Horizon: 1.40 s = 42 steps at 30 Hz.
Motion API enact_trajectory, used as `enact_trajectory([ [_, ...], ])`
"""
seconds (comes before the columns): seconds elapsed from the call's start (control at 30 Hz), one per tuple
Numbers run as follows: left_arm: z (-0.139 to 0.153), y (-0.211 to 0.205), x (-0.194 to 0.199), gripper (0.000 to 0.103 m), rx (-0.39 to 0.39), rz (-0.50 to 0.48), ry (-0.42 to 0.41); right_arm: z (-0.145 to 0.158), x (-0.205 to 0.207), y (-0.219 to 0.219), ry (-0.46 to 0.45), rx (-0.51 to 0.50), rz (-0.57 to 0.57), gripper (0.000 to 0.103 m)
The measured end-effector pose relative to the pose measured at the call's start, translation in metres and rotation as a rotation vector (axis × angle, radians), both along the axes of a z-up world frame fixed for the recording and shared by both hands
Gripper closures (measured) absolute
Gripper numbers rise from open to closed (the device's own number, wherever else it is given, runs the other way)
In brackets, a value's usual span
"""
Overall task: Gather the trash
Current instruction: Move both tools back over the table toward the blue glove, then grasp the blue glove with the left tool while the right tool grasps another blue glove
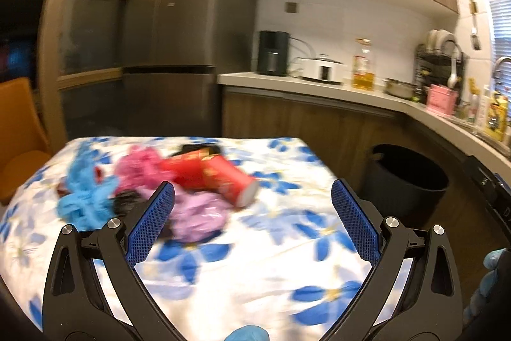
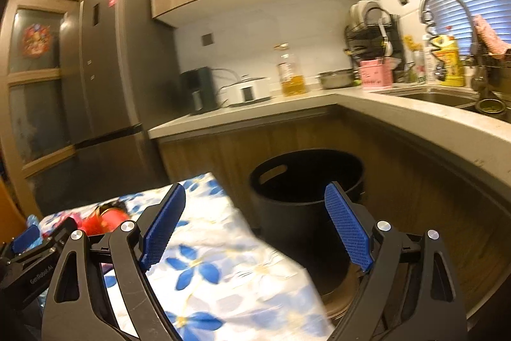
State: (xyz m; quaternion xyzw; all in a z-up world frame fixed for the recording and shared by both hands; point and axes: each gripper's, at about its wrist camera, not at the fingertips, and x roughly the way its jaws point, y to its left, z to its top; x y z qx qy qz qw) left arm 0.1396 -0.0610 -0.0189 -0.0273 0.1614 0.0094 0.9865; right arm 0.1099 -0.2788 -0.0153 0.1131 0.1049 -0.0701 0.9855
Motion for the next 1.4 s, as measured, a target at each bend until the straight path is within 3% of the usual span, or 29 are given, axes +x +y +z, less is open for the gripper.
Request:
enact_trajectory([
  [0.47, -0.022, 0.131, -0.019, 0.007, -0.008, 0.304, 0.029, -0.034, 0.029, 0.100, 0.080, -0.006, 0.246, 0.019],
  [0.67, -0.027, 0.174, -0.016, 0.015, 0.001, 0.391, 0.042, -0.042, 0.040, 0.135, 0.095, -0.022, 0.314, 0.021],
  [0.8, -0.034, 0.192, -0.001, 0.027, -0.007, 0.391, 0.087, -0.043, 0.046, 0.156, 0.100, -0.036, 0.359, 0.022],
  [0.97, -0.048, 0.213, 0.020, 0.042, -0.092, 0.337, 0.206, -0.043, 0.053, 0.186, 0.100, -0.060, 0.425, 0.024],
  [1.07, -0.058, 0.224, 0.028, 0.061, -0.154, 0.315, 0.272, -0.044, 0.056, 0.203, 0.105, -0.073, 0.461, 0.025],
  [1.13, -0.064, 0.230, 0.032, 0.081, -0.195, 0.292, 0.300, -0.045, 0.058, 0.213, 0.110, -0.079, 0.485, 0.026],
  [1.23, -0.067, 0.233, 0.032, 0.099, -0.246, 0.259, 0.295, -0.046, 0.059, 0.225, 0.117, -0.094, 0.512, 0.029],
  [1.4, -0.053, 0.228, 0.006, 0.102, -0.228, 0.248, 0.215, -0.047, 0.062, 0.248, 0.123, -0.105, 0.572, 0.032],
])
